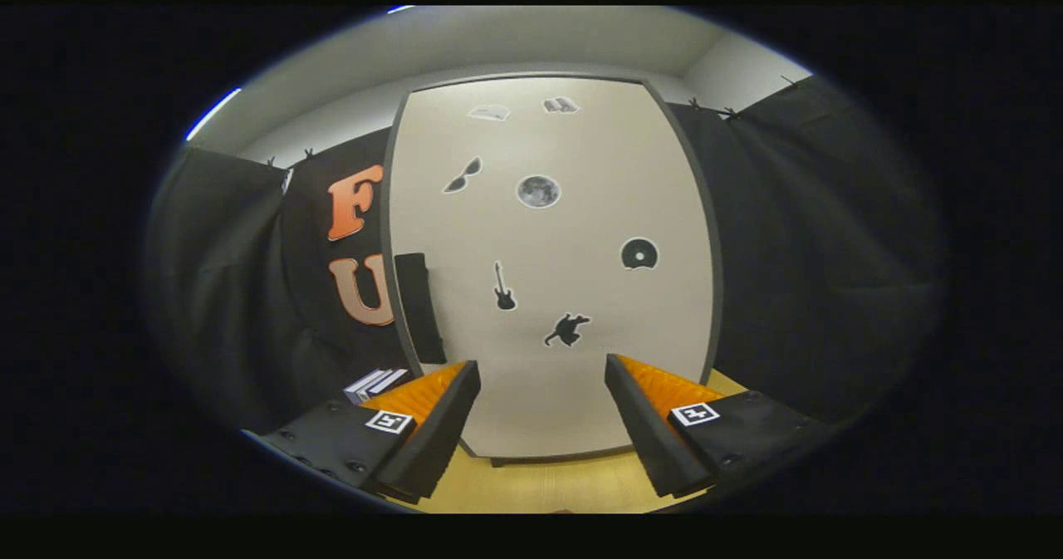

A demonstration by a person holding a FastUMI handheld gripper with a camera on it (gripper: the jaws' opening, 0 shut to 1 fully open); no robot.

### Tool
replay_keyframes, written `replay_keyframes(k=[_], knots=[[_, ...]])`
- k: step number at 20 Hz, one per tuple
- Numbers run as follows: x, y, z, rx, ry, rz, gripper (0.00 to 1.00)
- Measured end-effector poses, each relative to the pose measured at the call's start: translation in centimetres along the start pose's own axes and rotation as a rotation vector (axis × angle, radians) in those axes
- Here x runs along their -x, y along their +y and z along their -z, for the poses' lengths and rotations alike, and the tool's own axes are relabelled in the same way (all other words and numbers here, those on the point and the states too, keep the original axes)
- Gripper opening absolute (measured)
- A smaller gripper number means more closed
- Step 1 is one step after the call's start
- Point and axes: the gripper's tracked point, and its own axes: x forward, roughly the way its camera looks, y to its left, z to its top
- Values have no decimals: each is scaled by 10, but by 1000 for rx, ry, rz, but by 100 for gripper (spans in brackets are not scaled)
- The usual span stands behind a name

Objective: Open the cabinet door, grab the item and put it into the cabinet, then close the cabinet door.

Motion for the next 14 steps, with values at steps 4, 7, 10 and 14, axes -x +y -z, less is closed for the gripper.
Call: replay_keyframes(k=[4, 7, 10, 14], knots=[[35, -41, -7, 5, -28, 52, 98], [55, -66, -8, 19, -47, 93, 97], [76, -84, -9, 38, -60, 136, 97], [95, -92, -8, 45, -67, 145, 98]])
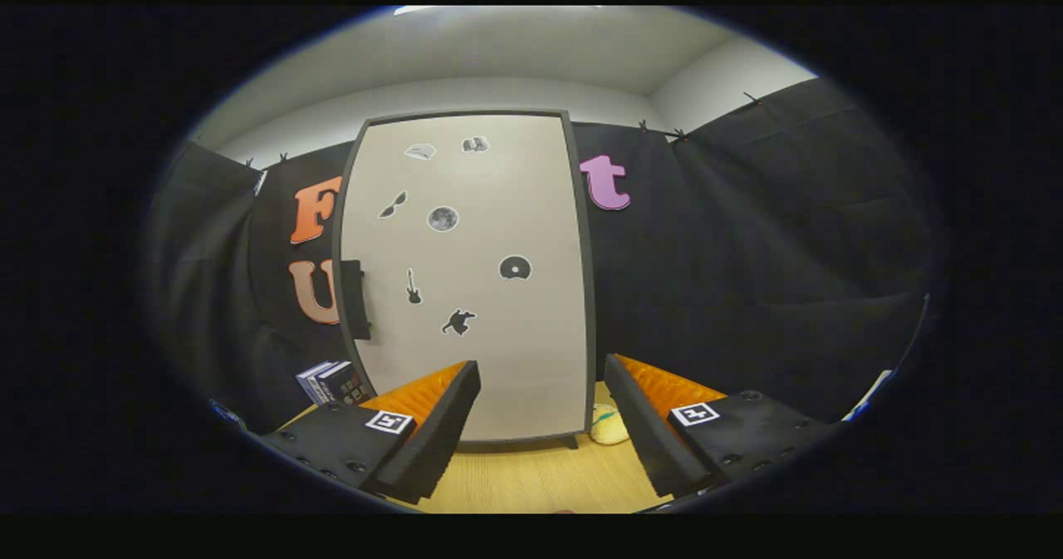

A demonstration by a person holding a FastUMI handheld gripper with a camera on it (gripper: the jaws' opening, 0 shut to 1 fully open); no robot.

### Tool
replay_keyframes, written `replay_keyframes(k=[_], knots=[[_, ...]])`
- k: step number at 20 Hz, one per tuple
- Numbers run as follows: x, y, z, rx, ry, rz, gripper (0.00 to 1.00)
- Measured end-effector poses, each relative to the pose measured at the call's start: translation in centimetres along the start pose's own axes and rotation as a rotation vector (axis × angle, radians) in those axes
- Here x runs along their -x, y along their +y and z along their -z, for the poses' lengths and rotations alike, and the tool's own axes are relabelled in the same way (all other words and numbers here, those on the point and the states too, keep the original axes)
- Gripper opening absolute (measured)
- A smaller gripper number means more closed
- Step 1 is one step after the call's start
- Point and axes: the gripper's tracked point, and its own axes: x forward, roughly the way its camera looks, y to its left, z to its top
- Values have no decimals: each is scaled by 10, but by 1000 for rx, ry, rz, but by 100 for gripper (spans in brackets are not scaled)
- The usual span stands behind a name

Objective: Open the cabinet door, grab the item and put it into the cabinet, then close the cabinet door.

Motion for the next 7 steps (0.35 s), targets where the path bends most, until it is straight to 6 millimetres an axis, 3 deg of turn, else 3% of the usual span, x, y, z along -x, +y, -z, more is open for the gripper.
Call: replay_keyframes(k=[7], knots=[[8, -2, 2, -17, -10, -19, 98]])
